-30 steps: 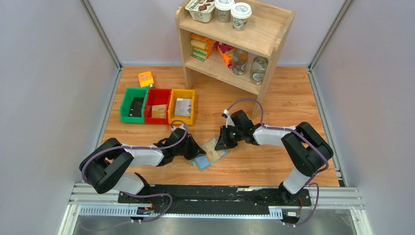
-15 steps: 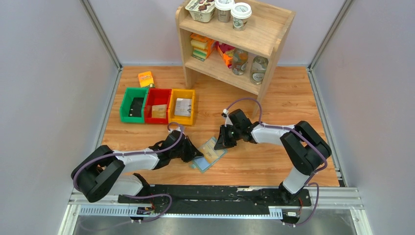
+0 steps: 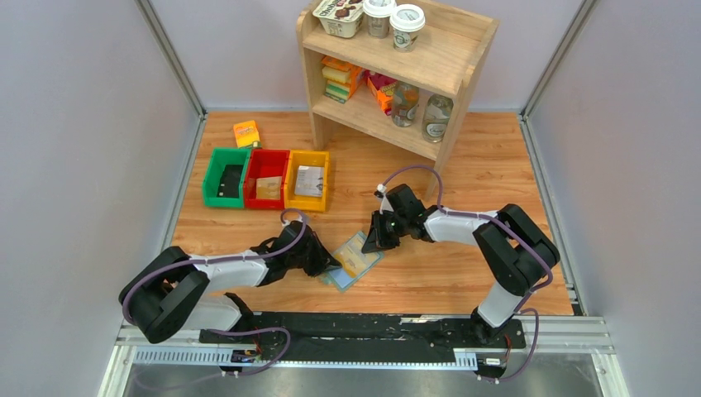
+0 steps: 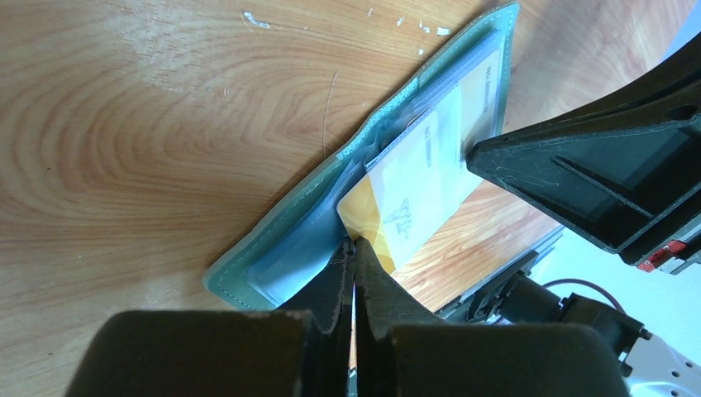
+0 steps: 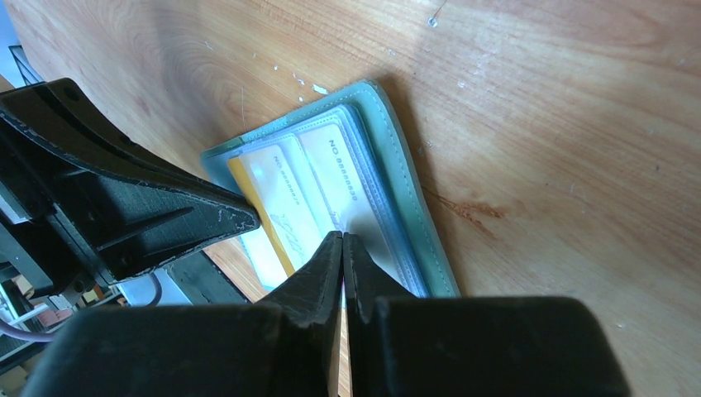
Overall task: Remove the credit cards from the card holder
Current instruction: Remove the credit card from the card holder.
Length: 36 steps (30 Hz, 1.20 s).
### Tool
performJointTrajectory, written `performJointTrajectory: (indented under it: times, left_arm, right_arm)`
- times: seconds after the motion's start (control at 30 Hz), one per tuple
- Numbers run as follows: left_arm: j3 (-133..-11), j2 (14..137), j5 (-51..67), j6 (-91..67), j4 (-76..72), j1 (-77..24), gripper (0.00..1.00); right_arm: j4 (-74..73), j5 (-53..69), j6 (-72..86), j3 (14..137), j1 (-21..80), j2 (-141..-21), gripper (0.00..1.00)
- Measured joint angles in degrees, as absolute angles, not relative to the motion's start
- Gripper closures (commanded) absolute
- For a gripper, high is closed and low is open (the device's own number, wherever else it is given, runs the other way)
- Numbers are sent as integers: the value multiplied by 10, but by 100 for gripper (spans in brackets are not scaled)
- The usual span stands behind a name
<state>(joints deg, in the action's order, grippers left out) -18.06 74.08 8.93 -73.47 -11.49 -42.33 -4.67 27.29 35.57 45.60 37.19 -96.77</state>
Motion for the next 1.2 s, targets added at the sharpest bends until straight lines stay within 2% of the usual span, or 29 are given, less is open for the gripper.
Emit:
performJointTrajectory:
  times: [0.47, 0.73, 1.1, 1.17, 1.2]
  left_arm:
    - [-231, 753, 94, -705, -22, -414, 100]
    - [-264, 791, 128, -671, -17, -393, 100]
    - [-236, 737, 103, -675, 7, -392, 100]
    - [-236, 737, 100, -677, 7, -392, 97]
    - [-236, 737, 100, -678, 7, -392, 89]
  right_arm:
    - [-36, 273, 340, 441, 368, -929, 80]
    - [2, 296, 335, 453, 385, -924, 80]
    - [28, 307, 352, 456, 388, -995, 81]
    - [28, 307, 356, 456, 388, -996, 81]
    - [29, 308, 359, 456, 388, -998, 82]
